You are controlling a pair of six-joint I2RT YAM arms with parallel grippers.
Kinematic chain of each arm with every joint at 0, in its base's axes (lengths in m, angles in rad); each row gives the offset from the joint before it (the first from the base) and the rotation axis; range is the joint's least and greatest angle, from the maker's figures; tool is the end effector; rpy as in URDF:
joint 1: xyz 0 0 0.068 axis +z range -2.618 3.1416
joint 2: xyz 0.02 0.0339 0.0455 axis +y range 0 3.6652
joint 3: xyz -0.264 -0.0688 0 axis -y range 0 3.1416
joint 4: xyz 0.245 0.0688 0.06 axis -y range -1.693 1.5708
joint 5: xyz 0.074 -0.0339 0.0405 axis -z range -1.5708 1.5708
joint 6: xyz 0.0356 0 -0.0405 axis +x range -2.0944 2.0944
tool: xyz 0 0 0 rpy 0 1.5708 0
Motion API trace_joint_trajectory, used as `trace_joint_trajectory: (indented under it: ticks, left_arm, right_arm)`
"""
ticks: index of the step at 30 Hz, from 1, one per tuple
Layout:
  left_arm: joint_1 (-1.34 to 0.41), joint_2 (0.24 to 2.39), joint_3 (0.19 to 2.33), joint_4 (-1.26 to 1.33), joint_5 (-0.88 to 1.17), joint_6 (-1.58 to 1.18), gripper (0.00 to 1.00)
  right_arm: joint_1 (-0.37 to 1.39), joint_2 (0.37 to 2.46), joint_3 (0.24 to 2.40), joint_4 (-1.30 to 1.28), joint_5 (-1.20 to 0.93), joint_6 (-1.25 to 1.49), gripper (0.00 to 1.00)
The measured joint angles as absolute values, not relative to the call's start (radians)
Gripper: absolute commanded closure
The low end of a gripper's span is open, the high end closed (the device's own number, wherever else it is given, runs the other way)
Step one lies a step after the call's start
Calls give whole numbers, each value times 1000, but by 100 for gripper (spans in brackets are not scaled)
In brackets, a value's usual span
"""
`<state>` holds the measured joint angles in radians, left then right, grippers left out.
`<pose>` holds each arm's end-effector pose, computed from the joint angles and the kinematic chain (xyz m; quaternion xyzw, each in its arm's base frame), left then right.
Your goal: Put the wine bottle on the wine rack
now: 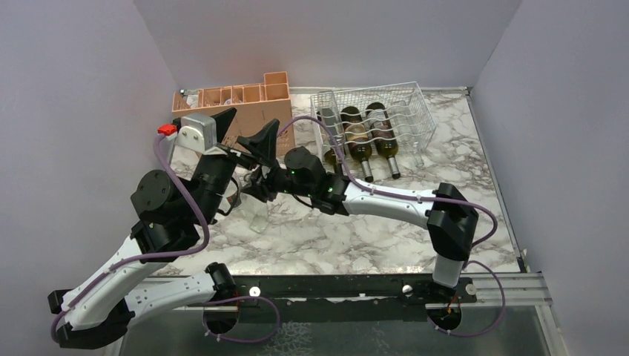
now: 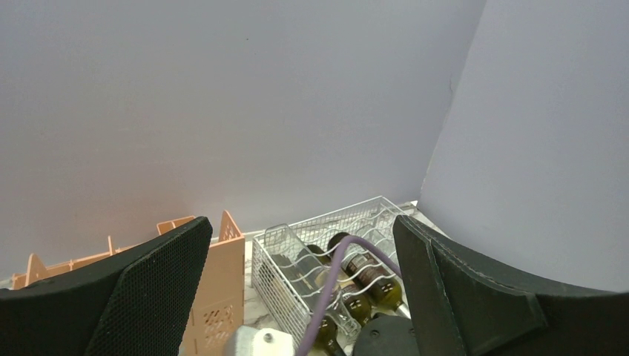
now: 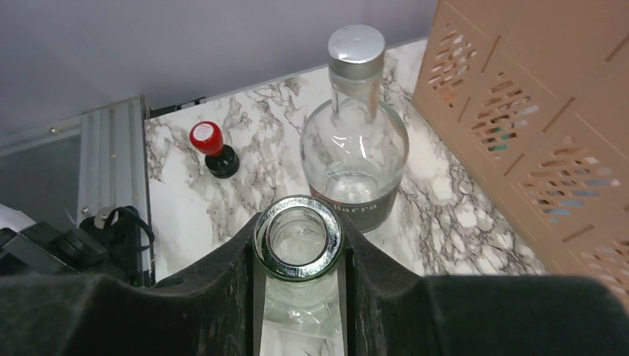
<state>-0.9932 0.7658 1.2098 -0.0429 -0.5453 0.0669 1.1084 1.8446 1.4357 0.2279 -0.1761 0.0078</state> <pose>0.0817 -0.0916 0.4967 0.0751 0.5722 -0.2258 0.7848 0.1940 0.4031 0.3057 -0.4481 0.6227 0.3951 0.5053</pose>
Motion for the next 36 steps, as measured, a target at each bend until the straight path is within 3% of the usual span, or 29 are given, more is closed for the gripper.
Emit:
trace_joint_trajectory:
  ticks: [6, 13, 20, 31, 36]
  left_arm:
    - [-993, 743, 1194, -26, -512, 67, 1]
    - [-993, 735, 1151, -14, -426, 93, 1]
    - [-993, 720, 1026, -23, -487, 129, 1]
    - [-993, 680, 708, -47, -503, 143, 1]
    - [-992, 650, 599, -32, -383, 147, 1]
  right_arm:
    - [1111, 1734, 1273, 312, -64, -12, 99]
    - [1111, 1583, 1107, 342, 103, -15, 99]
    - [1111, 1338, 945, 332, 272, 33, 99]
    - [1111, 1054, 862, 187, 458, 107, 99]
    - [1111, 965, 862, 103, 499, 142, 99]
